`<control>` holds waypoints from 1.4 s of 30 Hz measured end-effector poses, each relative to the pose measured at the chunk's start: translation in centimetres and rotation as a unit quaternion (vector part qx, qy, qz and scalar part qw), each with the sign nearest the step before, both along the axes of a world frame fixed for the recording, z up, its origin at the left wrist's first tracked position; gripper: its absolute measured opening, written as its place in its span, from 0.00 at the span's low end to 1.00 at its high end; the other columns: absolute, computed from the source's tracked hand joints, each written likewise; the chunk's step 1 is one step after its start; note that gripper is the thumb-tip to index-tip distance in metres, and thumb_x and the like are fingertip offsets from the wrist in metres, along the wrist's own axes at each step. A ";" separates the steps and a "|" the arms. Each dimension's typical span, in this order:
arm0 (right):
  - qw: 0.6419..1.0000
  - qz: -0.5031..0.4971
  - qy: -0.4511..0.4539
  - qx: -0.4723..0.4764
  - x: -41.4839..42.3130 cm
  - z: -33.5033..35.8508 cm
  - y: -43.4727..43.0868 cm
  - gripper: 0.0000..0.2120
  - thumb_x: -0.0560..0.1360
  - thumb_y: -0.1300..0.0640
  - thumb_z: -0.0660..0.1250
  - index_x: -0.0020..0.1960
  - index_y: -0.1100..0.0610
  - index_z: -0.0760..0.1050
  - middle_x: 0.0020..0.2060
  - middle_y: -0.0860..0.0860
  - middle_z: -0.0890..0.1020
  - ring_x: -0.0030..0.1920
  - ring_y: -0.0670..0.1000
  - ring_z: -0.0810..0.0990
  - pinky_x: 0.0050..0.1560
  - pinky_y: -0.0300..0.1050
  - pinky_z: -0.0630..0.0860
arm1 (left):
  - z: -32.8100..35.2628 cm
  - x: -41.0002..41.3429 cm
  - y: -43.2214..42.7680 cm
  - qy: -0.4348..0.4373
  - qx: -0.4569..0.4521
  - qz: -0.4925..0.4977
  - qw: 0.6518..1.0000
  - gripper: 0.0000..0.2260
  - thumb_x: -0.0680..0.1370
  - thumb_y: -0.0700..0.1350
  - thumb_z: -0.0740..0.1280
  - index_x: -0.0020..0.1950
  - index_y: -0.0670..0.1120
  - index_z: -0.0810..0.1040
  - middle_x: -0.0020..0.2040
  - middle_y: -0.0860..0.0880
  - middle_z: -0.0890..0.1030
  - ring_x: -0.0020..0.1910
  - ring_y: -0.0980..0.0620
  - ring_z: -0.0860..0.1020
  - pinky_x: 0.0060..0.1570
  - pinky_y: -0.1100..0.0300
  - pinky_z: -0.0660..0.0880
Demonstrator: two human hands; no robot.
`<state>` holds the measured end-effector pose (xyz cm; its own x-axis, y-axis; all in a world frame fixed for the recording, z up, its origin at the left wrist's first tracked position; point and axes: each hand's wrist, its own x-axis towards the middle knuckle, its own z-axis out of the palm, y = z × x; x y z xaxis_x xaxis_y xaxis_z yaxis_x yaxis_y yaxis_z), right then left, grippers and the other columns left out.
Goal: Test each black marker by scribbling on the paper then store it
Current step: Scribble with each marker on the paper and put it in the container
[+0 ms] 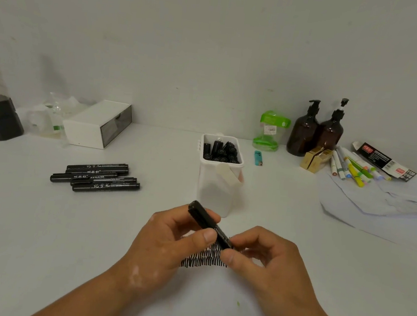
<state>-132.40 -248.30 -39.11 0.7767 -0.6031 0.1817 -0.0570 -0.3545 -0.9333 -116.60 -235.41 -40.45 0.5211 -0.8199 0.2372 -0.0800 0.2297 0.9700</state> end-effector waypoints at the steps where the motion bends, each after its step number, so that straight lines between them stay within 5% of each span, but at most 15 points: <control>1: 1.000 0.000 0.012 -0.021 -0.1 0.0 0.1 0.14 0.63 0.37 0.74 0.44 0.43 0.84 0.41 0.44 0.87 0.44 0.45 0.84 0.51 0.43 0.77 | 0.2 0.0 0.1 -0.024 -0.002 0.009 1.000 0.15 0.70 0.55 0.74 0.54 0.51 0.84 0.47 0.50 0.85 0.48 0.52 0.83 0.49 0.62 0.77; 6: 0.998 -0.008 -0.051 -0.038 -0.4 0.6 0.0 0.07 0.71 0.51 0.79 0.47 0.43 0.84 0.39 0.49 0.86 0.40 0.49 0.84 0.47 0.51 0.81 | 1.0 -0.1 0.8 -0.092 0.014 0.025 0.995 0.10 0.72 0.55 0.72 0.51 0.55 0.83 0.45 0.51 0.86 0.44 0.52 0.83 0.46 0.63 0.78; 8: 0.998 0.008 -0.061 -0.030 -0.3 1.3 0.1 0.12 0.68 0.45 0.77 0.51 0.42 0.83 0.39 0.52 0.85 0.38 0.50 0.84 0.45 0.52 0.82 | 1.0 0.0 0.9 -0.153 0.046 0.039 0.986 0.09 0.73 0.56 0.72 0.51 0.58 0.82 0.45 0.54 0.85 0.44 0.55 0.83 0.46 0.63 0.77; 13: 0.992 0.049 0.000 -0.117 1.0 3.1 0.3 0.17 0.67 0.35 0.69 0.55 0.34 0.76 0.38 0.45 0.85 0.38 0.47 0.83 0.41 0.41 0.81 | 1.1 0.0 1.1 -0.291 0.052 0.054 0.954 0.07 0.76 0.51 0.71 0.54 0.58 0.83 0.46 0.57 0.82 0.50 0.51 0.80 0.48 0.67 0.73; 20: 0.973 0.008 -0.023 -0.230 2.3 6.7 -0.2 0.07 0.68 0.46 0.73 0.45 0.44 0.81 0.31 0.47 0.81 0.28 0.42 0.75 0.31 0.30 0.69 | 1.1 0.9 1.4 -0.288 0.086 0.072 0.951 0.05 0.75 0.51 0.74 0.49 0.60 0.83 0.45 0.60 0.81 0.50 0.56 0.79 0.48 0.72 0.71; 26: 0.947 -0.115 -0.145 -0.264 3.4 14.6 -4.1 0.05 0.67 0.49 0.71 0.42 0.48 0.81 0.31 0.55 0.82 0.33 0.63 0.79 0.37 0.59 0.79 | 0.1 2.3 1.2 -0.268 0.146 0.168 0.937 0.04 0.75 0.47 0.74 0.47 0.57 0.83 0.42 0.64 0.82 0.45 0.62 0.79 0.47 0.71 0.73; 28: 0.934 -0.142 -0.149 -0.294 4.6 16.6 -5.0 0.03 0.70 0.50 0.71 0.42 0.48 0.81 0.31 0.54 0.83 0.34 0.60 0.81 0.40 0.59 0.81 | 0.0 2.7 1.2 -0.270 0.149 0.190 0.932 0.04 0.75 0.47 0.73 0.46 0.57 0.83 0.41 0.64 0.81 0.44 0.63 0.79 0.46 0.72 0.72; 33: 0.911 -0.154 -0.079 -0.374 9.1 18.2 -6.5 0.03 0.73 0.51 0.71 0.44 0.48 0.78 0.29 0.45 0.81 0.31 0.43 0.79 0.34 0.27 0.70 | -0.4 3.2 1.3 -0.306 0.153 0.221 0.913 0.04 0.75 0.46 0.74 0.46 0.56 0.83 0.36 0.58 0.81 0.45 0.63 0.77 0.43 0.75 0.71; 37: 0.899 -0.121 -0.003 -0.420 12.2 16.4 -6.8 0.04 0.74 0.51 0.70 0.47 0.49 0.77 0.29 0.43 0.79 0.34 0.42 0.78 0.36 0.29 0.69 | -0.5 3.8 1.5 -0.340 0.171 0.232 0.895 0.04 0.75 0.47 0.73 0.46 0.56 0.82 0.35 0.60 0.80 0.44 0.60 0.77 0.41 0.74 0.71; 42: 0.891 -0.079 0.079 -0.439 14.9 13.7 -6.7 0.07 0.75 0.50 0.67 0.50 0.49 0.72 0.38 0.47 0.81 0.46 0.53 0.78 0.46 0.50 0.78 | -0.8 4.5 1.6 -0.344 0.179 0.242 0.889 0.03 0.75 0.48 0.72 0.45 0.57 0.81 0.34 0.61 0.79 0.42 0.61 0.77 0.40 0.74 0.70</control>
